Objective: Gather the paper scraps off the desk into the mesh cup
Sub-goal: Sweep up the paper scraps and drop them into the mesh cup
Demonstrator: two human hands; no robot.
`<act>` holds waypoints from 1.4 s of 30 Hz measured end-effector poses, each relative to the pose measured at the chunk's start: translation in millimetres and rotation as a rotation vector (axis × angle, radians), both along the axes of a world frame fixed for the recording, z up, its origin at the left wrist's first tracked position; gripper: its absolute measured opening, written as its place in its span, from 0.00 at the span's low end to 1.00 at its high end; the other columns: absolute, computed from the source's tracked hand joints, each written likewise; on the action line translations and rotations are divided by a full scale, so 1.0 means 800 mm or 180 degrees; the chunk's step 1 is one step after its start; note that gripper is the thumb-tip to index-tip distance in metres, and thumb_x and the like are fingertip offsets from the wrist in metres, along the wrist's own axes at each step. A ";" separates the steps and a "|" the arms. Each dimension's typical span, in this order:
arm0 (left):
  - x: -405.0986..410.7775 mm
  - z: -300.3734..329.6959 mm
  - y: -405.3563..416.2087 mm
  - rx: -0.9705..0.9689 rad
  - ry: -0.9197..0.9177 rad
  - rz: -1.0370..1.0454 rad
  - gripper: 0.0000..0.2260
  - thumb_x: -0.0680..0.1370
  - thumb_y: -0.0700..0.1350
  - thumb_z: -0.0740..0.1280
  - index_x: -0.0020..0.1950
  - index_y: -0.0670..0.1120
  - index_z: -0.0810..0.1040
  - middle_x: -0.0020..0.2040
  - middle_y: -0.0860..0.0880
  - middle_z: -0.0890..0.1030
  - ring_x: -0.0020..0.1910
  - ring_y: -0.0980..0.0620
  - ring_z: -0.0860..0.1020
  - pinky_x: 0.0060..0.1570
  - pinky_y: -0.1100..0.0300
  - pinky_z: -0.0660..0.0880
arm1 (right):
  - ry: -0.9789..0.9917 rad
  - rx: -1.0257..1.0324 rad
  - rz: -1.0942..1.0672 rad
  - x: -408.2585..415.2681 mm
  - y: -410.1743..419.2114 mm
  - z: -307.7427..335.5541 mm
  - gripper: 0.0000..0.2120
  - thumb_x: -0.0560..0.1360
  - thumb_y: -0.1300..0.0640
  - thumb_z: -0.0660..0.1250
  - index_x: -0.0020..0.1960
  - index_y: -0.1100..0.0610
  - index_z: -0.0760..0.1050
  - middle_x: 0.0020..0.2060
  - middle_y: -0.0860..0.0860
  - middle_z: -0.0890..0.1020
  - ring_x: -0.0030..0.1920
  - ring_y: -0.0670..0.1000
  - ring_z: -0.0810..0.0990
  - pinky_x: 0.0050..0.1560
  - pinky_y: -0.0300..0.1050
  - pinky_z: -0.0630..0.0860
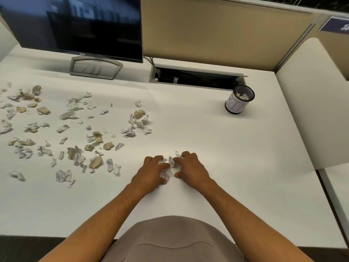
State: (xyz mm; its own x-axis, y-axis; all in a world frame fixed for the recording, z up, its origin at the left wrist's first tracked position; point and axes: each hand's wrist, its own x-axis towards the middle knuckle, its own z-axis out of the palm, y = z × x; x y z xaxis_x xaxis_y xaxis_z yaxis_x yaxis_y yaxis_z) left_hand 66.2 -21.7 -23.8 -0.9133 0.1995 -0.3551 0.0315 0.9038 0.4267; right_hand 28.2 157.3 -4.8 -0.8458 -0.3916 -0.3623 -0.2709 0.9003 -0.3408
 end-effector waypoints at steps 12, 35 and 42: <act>0.000 0.017 0.013 0.0305 0.0216 0.0019 0.11 0.72 0.42 0.62 0.43 0.43 0.83 0.45 0.44 0.79 0.45 0.44 0.77 0.42 0.52 0.74 | 0.0431 -0.0251 0.0045 0.017 0.006 -0.005 0.07 0.77 0.64 0.63 0.49 0.60 0.80 0.46 0.55 0.79 0.51 0.55 0.76 0.46 0.48 0.73; -0.101 0.087 0.076 0.1971 -0.0076 0.1319 0.10 0.72 0.32 0.68 0.43 0.44 0.85 0.30 0.53 0.83 0.28 0.61 0.79 0.28 0.74 0.69 | -0.0471 -0.3453 -0.2930 -0.042 0.135 0.047 0.04 0.71 0.65 0.73 0.45 0.64 0.82 0.34 0.56 0.85 0.35 0.50 0.81 0.43 0.38 0.75; -0.176 0.120 0.168 0.2148 -0.0007 0.1145 0.11 0.71 0.30 0.67 0.42 0.45 0.85 0.35 0.48 0.84 0.32 0.56 0.82 0.33 0.70 0.74 | -0.0141 -0.3758 -0.2984 -0.101 0.209 0.077 0.02 0.72 0.67 0.72 0.44 0.64 0.82 0.32 0.55 0.84 0.32 0.47 0.79 0.38 0.36 0.74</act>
